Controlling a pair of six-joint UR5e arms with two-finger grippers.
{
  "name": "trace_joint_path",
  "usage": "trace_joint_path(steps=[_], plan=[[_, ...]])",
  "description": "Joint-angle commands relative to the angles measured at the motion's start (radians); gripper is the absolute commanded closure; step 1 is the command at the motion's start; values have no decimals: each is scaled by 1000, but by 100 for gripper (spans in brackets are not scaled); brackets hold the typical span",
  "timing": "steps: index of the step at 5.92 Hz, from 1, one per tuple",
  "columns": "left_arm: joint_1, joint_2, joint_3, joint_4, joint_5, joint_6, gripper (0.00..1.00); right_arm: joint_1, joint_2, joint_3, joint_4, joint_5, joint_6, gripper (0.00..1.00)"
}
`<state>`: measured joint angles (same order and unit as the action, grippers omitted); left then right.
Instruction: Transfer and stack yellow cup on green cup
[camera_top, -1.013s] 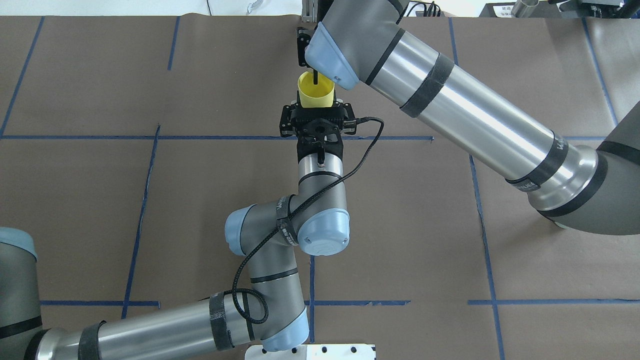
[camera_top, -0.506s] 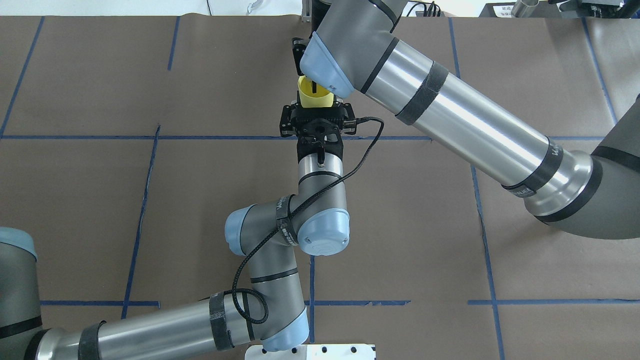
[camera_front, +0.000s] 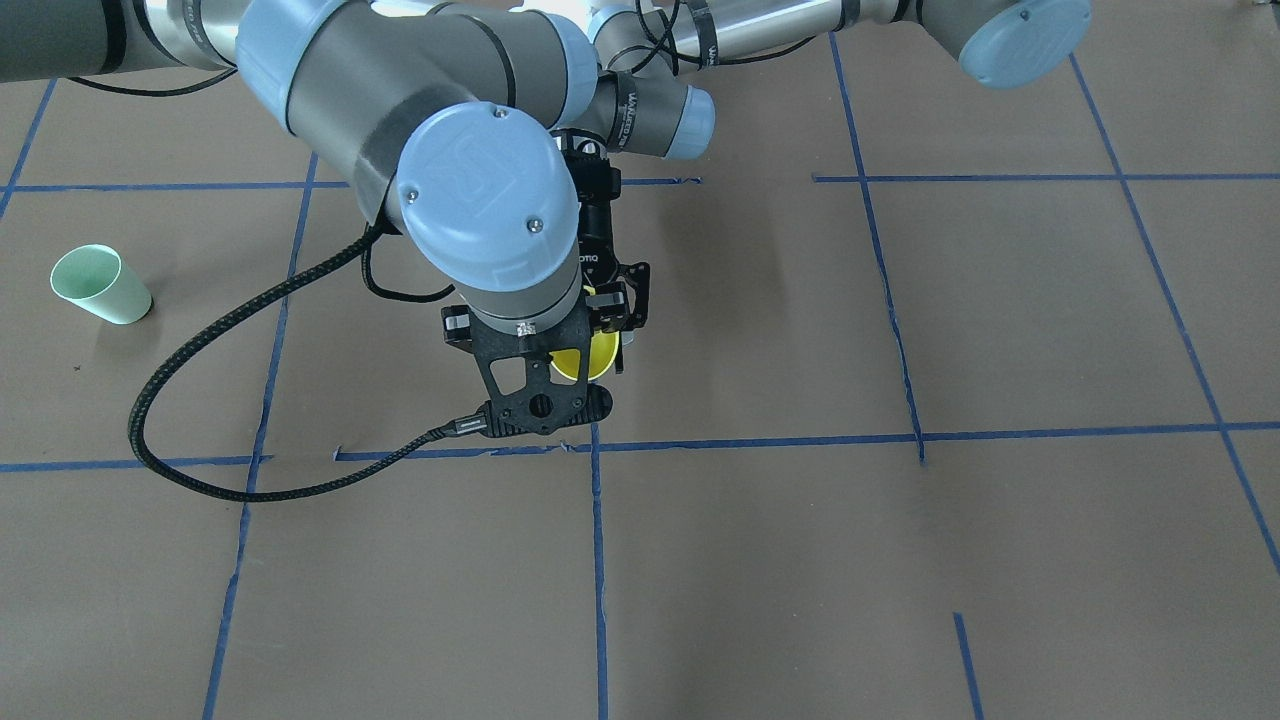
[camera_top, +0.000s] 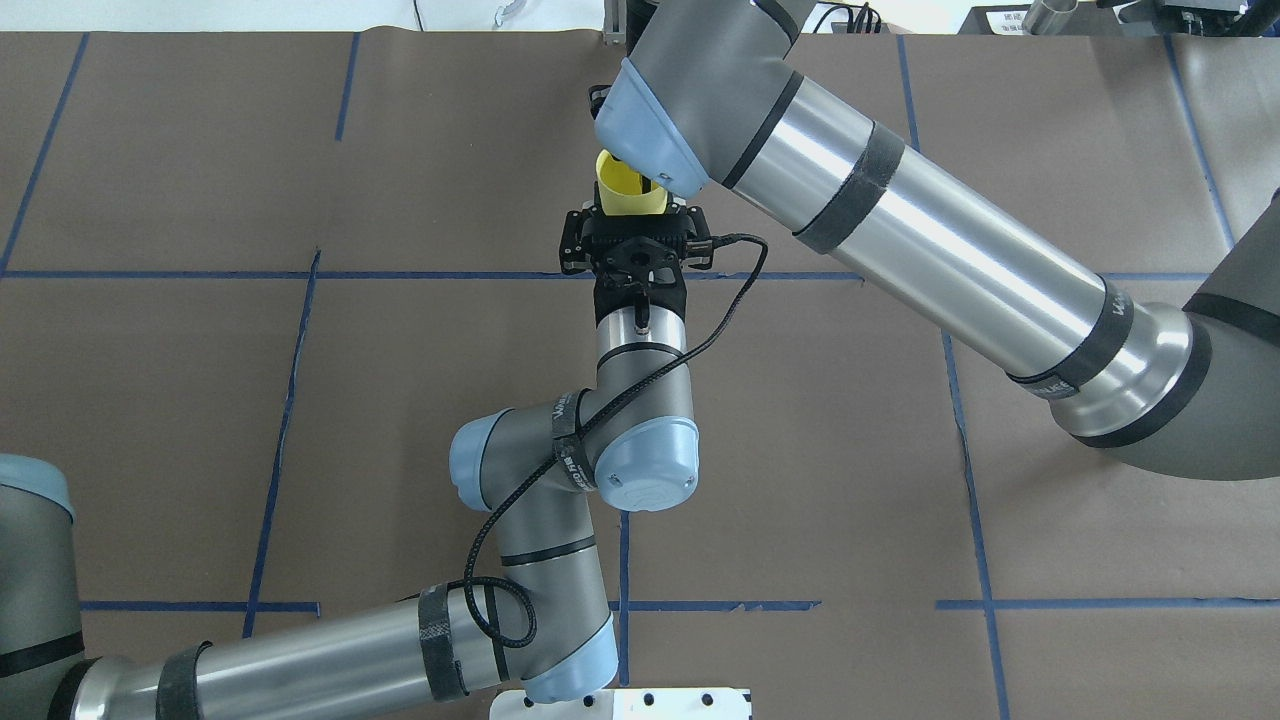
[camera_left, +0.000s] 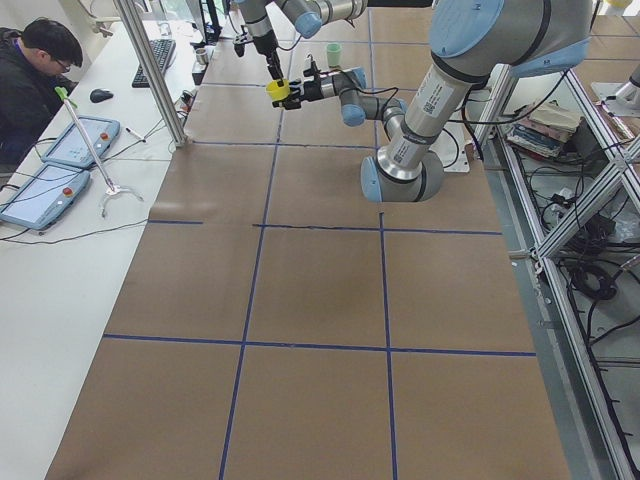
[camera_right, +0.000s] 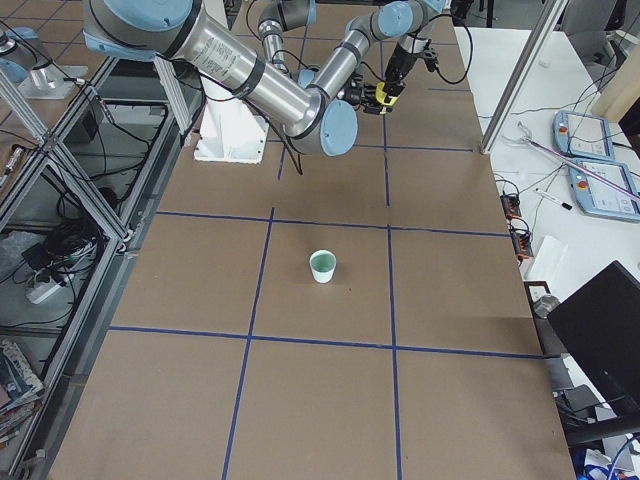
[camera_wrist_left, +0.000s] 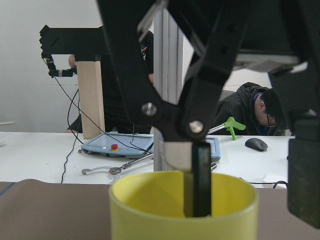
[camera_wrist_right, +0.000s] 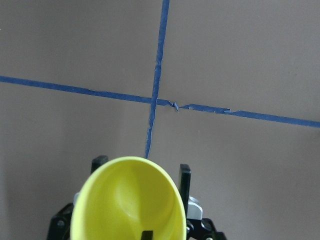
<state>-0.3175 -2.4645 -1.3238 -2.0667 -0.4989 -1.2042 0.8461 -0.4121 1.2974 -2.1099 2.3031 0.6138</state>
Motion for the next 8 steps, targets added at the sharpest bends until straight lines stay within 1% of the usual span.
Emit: trace_joint_path(steps=[1, 8], plan=[[0, -1, 0, -1, -1, 0, 60, -10, -2, 0, -12, -5, -12, 51], [0, -1, -3, -1, -3, 3, 60, 7, 9, -29, 21, -14, -28, 53]])
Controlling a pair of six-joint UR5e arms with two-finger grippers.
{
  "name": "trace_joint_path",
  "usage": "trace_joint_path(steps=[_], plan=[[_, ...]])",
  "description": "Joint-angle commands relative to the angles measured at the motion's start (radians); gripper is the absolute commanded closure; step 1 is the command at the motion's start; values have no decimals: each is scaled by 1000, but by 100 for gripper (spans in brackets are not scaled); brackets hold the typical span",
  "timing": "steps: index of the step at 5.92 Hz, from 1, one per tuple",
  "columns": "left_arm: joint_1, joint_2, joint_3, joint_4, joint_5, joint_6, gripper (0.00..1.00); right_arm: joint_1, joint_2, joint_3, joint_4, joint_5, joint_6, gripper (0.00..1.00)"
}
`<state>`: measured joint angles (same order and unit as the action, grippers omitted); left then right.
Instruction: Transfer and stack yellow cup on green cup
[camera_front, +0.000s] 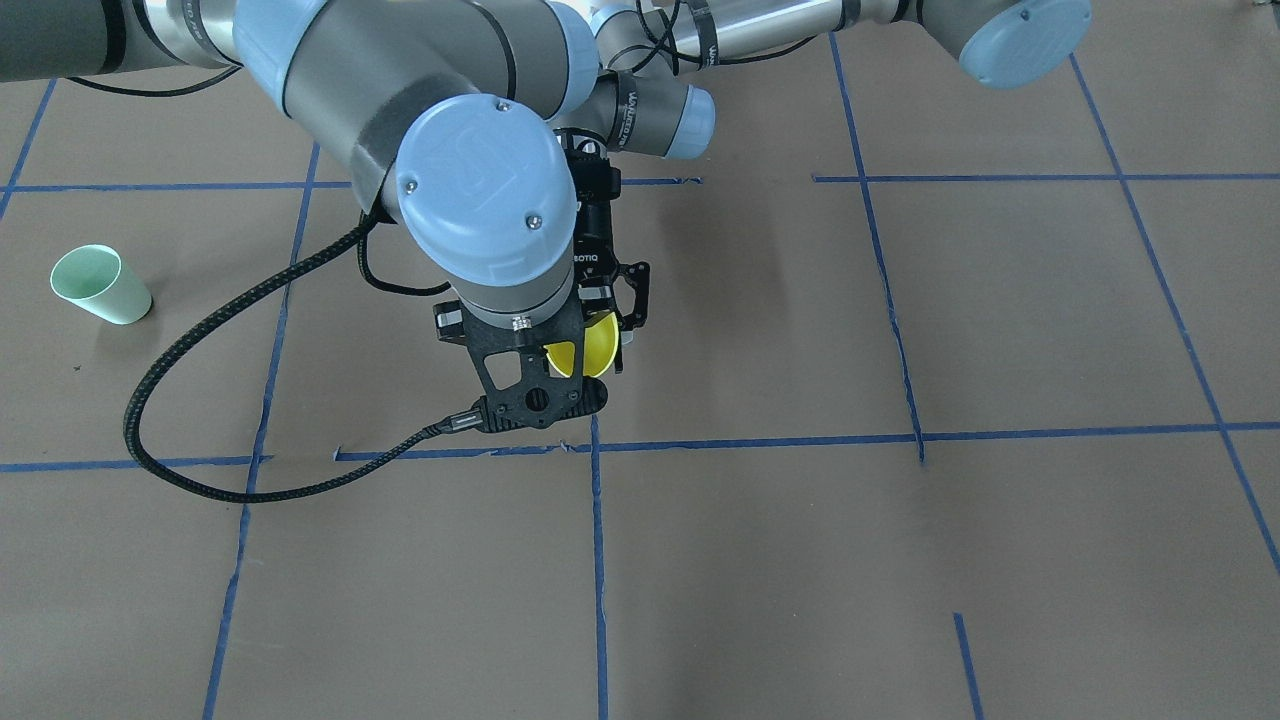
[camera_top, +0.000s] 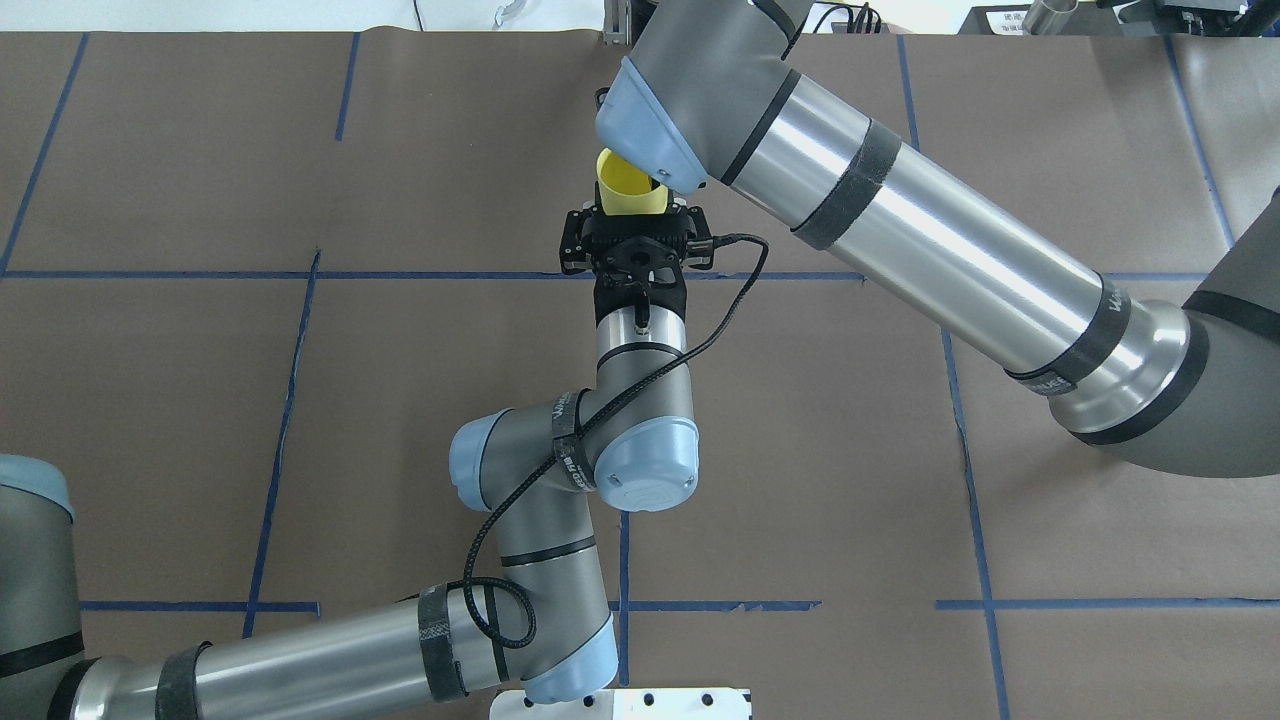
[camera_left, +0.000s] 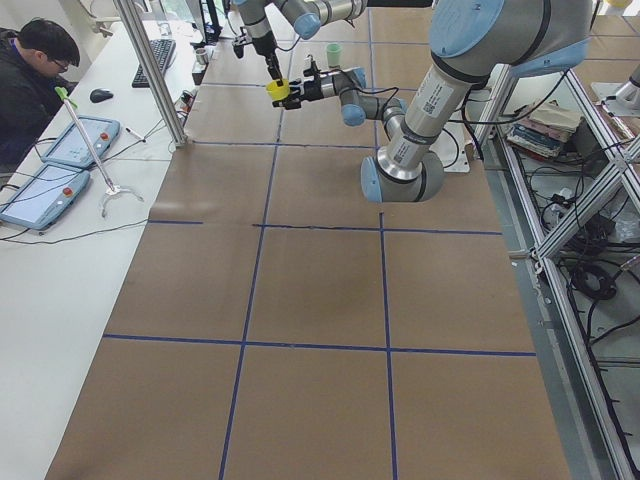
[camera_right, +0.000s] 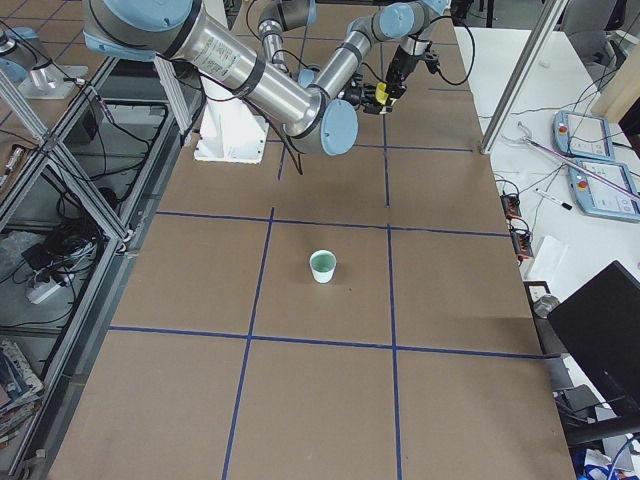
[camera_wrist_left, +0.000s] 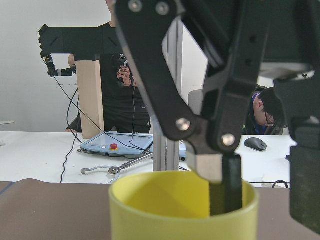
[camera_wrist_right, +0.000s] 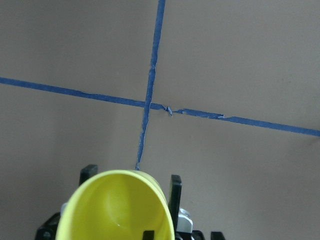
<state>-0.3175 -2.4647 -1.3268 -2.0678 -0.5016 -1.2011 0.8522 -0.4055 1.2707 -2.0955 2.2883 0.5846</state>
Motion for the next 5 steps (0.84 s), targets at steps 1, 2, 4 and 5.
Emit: trace_joint_path(steps=[1, 2, 4, 5], plan=[[0, 0, -2, 0, 0, 0, 60, 1, 5, -2, 8, 2, 6, 53], [0, 0, -3, 0, 0, 0, 60, 1, 5, -4, 8, 2, 6, 54], [0, 1, -3, 0, -2, 0, 60, -1, 7, -4, 8, 2, 4, 69], [0, 1, -3, 0, -2, 3, 60, 1, 11, -4, 8, 2, 6, 94]])
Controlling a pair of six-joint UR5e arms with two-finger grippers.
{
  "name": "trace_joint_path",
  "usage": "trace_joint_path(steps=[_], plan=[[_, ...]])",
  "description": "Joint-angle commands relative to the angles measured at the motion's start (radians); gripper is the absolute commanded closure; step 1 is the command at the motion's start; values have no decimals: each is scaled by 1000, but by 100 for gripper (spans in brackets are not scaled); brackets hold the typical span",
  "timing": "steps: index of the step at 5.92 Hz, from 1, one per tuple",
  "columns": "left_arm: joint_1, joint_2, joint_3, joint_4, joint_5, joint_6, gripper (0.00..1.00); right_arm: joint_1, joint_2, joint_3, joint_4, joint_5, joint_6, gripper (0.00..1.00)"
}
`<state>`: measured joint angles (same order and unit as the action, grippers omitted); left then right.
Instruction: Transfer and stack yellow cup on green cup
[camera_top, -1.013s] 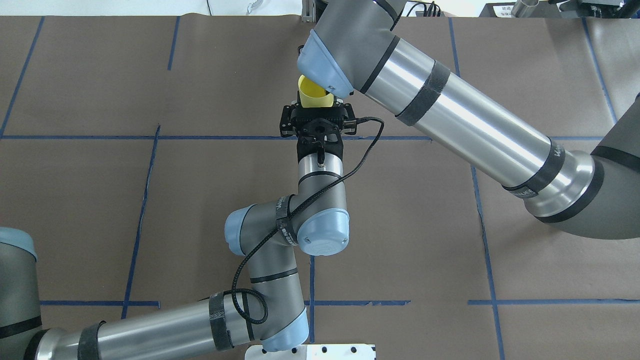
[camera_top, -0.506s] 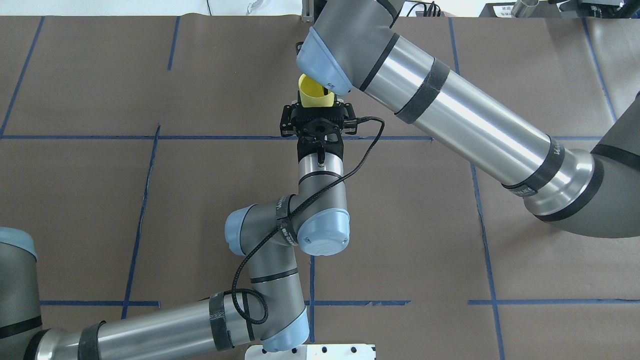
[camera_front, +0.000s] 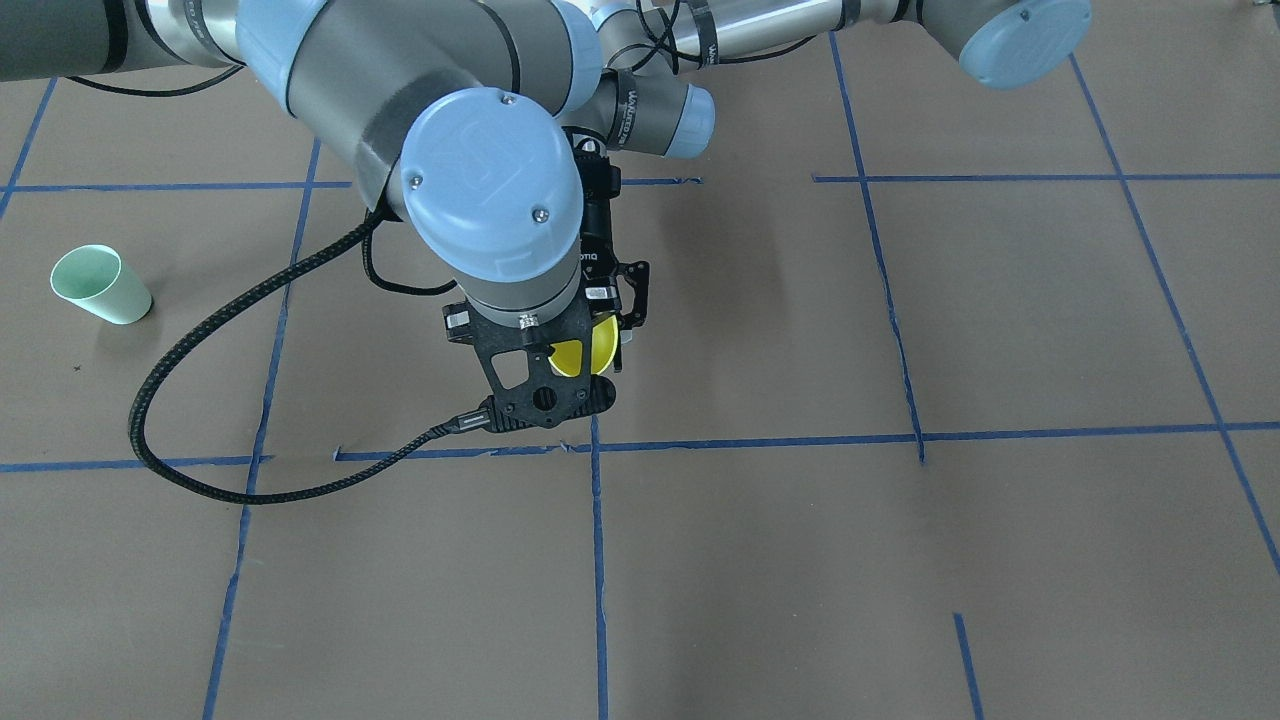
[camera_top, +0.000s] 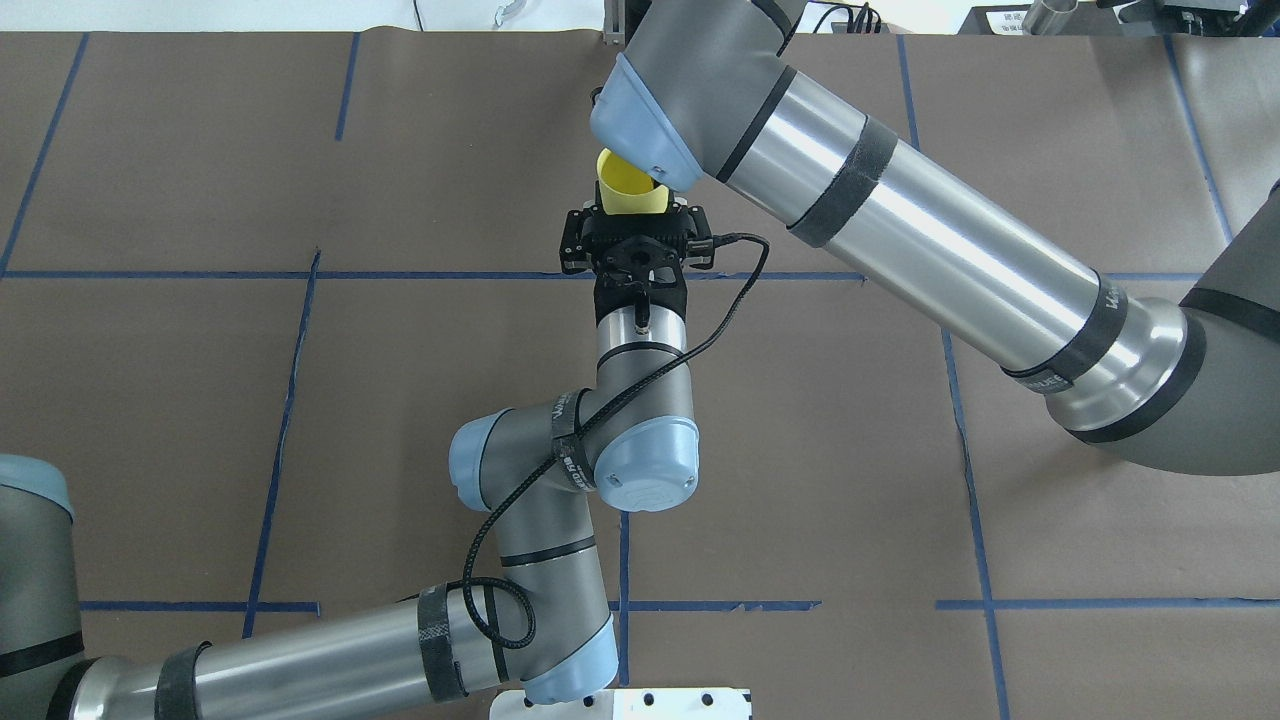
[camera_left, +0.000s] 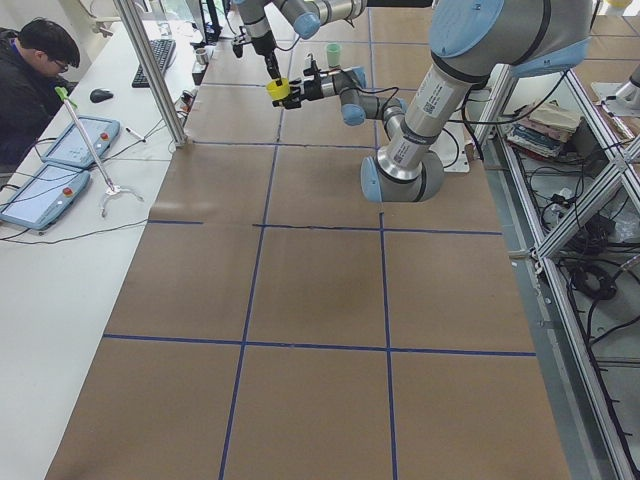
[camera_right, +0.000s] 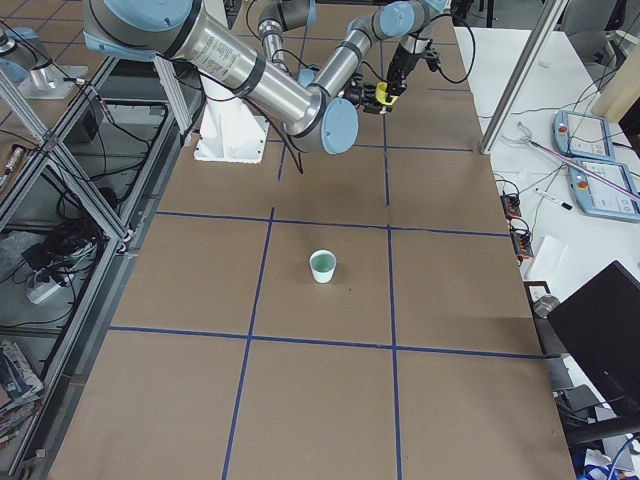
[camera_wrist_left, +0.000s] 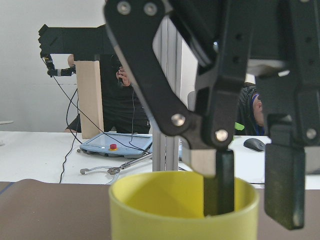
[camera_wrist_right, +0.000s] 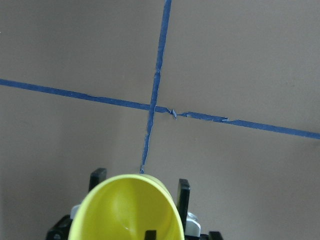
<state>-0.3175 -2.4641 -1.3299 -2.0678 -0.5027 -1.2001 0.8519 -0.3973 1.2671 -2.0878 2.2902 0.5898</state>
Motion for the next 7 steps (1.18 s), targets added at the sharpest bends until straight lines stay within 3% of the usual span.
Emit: trace_joint_path(steps=[1, 3, 4, 7], plan=[[0, 0, 0, 0, -2, 7, 57, 1, 6, 0, 0, 2, 7, 100], [0, 2, -2, -2, -2, 48, 29, 1, 8, 0, -2, 3, 11, 100], [0, 4, -2, -3, 0, 50, 4, 1, 9, 1, -2, 5, 11, 100], [0, 34, 0, -2, 0, 53, 0, 71, 61, 1, -5, 37, 11, 100]])
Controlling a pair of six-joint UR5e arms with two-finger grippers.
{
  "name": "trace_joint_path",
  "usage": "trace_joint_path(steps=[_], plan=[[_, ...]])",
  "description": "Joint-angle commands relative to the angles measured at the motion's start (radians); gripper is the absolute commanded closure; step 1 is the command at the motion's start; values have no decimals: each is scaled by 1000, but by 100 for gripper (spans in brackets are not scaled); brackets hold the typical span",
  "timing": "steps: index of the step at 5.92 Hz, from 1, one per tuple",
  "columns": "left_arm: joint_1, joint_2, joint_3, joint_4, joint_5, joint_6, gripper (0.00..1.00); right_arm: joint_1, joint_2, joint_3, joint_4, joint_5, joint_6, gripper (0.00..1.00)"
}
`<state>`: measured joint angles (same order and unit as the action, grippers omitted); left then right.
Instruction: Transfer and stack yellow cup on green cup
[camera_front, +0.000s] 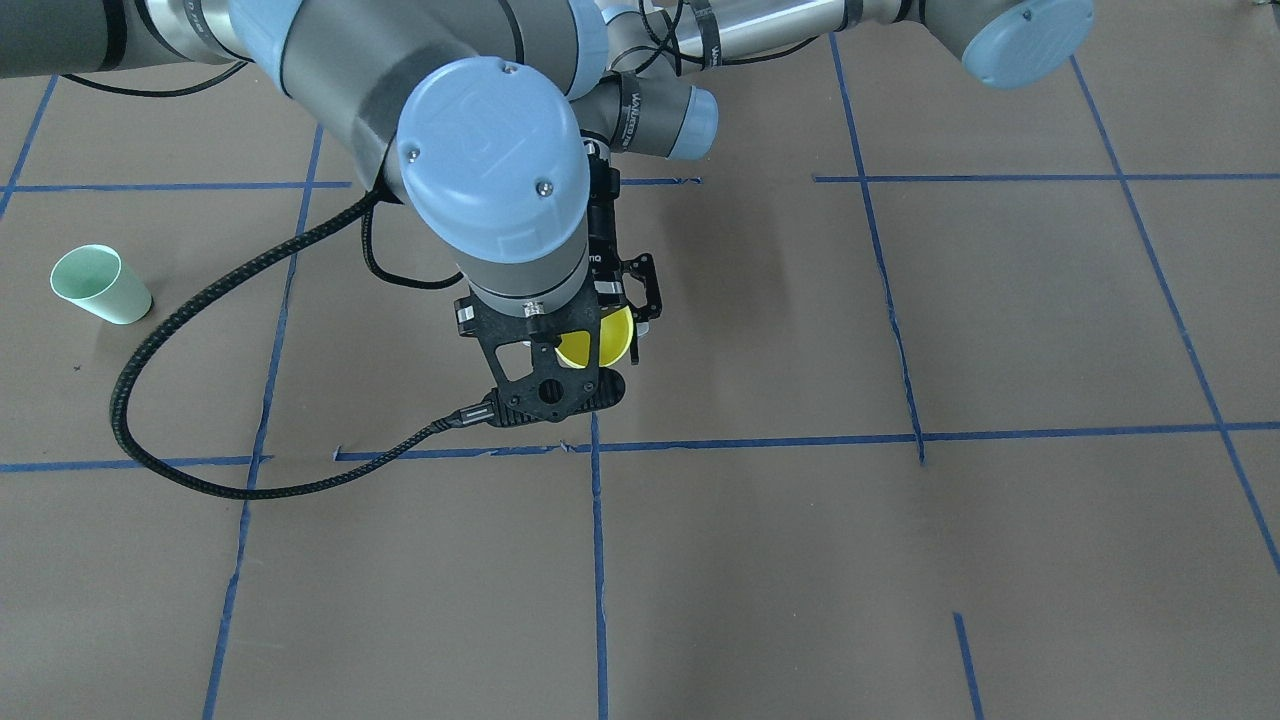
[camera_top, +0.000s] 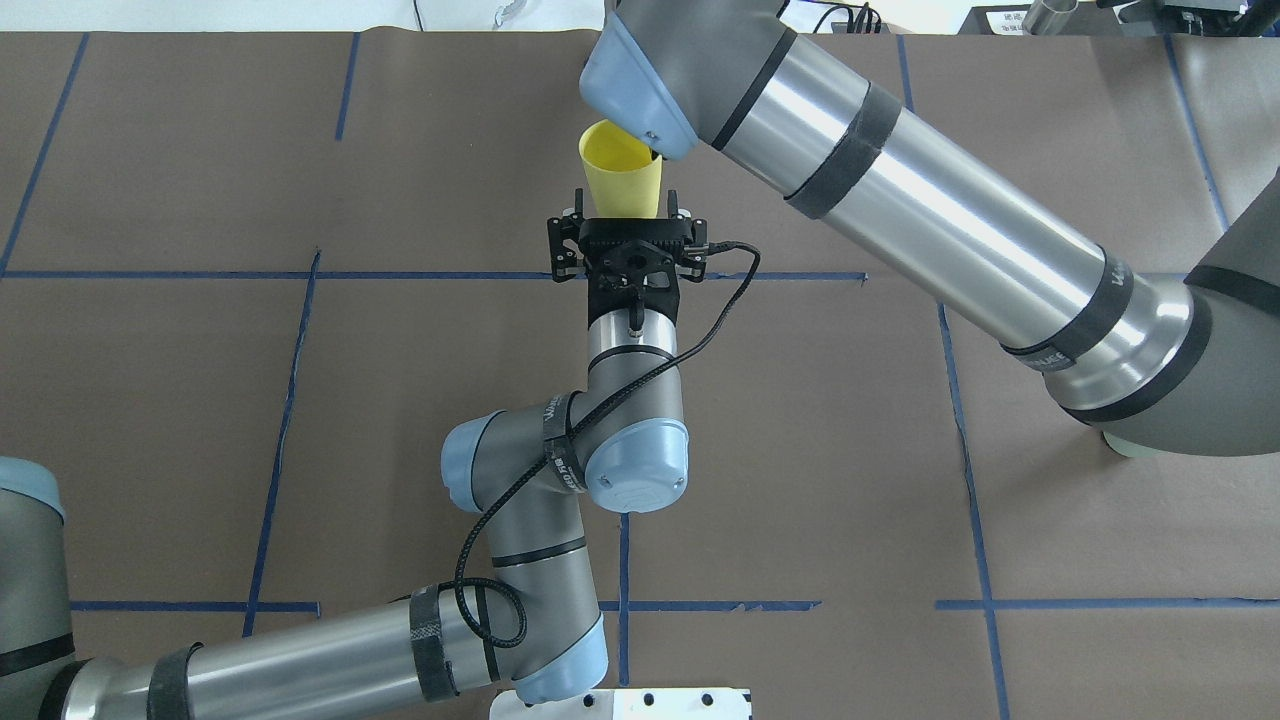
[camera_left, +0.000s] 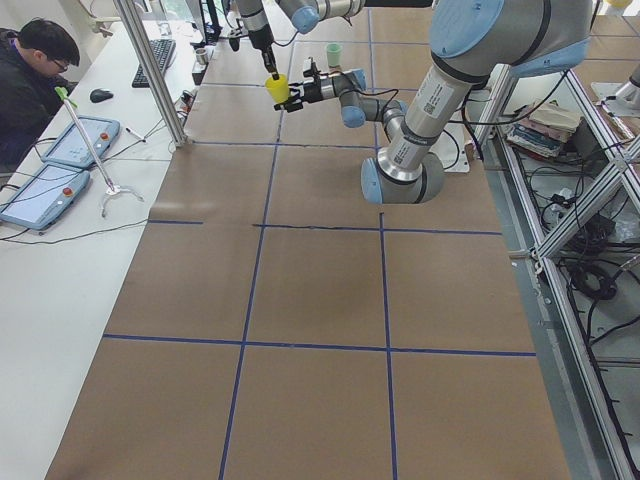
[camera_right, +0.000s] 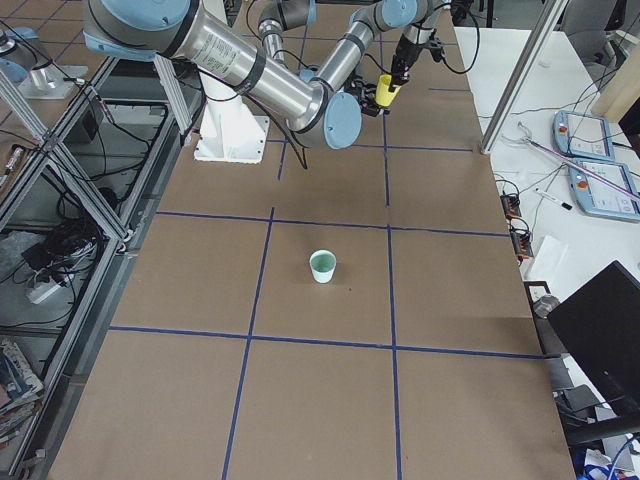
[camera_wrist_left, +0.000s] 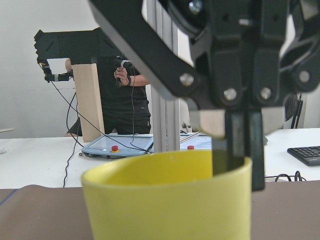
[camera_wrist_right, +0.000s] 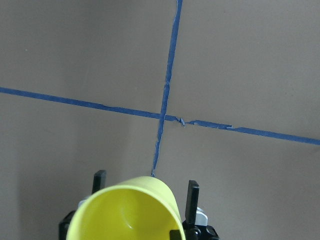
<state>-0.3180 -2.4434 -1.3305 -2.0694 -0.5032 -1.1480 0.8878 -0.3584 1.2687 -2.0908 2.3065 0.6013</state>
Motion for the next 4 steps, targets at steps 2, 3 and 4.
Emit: trace_joint_path(steps=[2, 3, 4], plan=[[0, 35, 2, 0, -6, 7, 0, 169, 90, 0, -2, 95, 2, 100], [-4, 43, -1, -4, -43, 148, 0, 195, 90, 1, -5, 90, 32, 100], [-27, 76, -27, -87, -90, 244, 0, 226, 66, 3, -8, 93, 28, 100]])
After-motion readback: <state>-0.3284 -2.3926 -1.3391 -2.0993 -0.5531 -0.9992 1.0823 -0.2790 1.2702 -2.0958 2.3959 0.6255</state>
